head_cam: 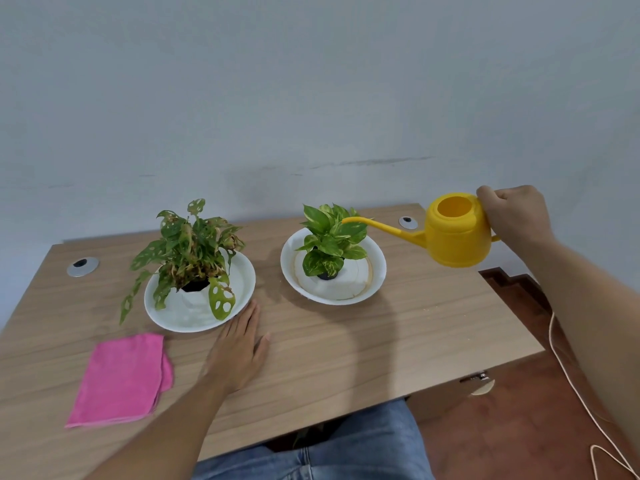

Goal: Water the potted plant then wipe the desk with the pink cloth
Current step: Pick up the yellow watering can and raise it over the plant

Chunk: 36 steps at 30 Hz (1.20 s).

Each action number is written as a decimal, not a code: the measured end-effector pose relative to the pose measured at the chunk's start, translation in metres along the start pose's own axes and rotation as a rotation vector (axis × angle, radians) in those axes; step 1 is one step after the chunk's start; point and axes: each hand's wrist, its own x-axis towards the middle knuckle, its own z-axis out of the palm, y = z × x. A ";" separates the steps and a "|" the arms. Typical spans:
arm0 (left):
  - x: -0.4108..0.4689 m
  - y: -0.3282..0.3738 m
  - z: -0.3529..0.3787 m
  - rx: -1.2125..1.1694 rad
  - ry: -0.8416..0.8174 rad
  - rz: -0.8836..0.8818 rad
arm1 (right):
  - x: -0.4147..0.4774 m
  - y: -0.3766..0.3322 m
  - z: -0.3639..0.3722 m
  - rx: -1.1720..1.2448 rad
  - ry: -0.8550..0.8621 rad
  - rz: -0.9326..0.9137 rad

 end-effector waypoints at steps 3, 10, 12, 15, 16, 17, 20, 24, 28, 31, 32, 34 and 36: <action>0.001 0.000 0.002 0.004 -0.007 0.003 | 0.001 0.006 -0.004 -0.015 0.024 0.029; 0.000 -0.002 0.003 0.000 0.004 0.000 | 0.004 0.010 -0.007 -0.035 0.081 0.095; 0.000 -0.002 0.005 -0.001 0.004 -0.001 | 0.006 0.009 -0.007 -0.018 0.099 0.117; 0.000 -0.002 0.006 -0.002 -0.001 -0.004 | 0.011 0.005 -0.007 -0.013 0.117 0.133; -0.001 -0.002 0.007 0.004 0.002 -0.005 | 0.012 0.003 -0.007 -0.014 0.116 0.135; -0.001 -0.003 0.007 0.011 0.008 -0.006 | 0.013 0.001 -0.006 -0.013 0.115 0.136; 0.000 -0.005 0.009 0.022 0.005 -0.001 | 0.015 -0.005 -0.003 -0.002 0.112 0.138; 0.001 -0.009 0.014 0.029 -0.001 0.004 | 0.015 -0.014 0.001 0.002 0.090 0.103; 0.000 -0.007 0.013 0.026 -0.013 -0.008 | 0.012 -0.019 0.000 0.017 0.060 0.064; 0.001 -0.006 0.011 0.031 -0.012 -0.007 | 0.008 -0.020 -0.001 0.041 0.043 0.050; 0.001 -0.006 0.012 0.036 -0.009 -0.007 | 0.007 -0.019 -0.001 0.046 0.039 0.043; 0.000 -0.006 0.011 0.037 -0.011 -0.005 | 0.005 -0.016 -0.003 0.052 0.038 0.035; -0.001 -0.006 0.011 0.037 -0.006 0.000 | 0.004 -0.013 -0.006 0.052 0.039 0.034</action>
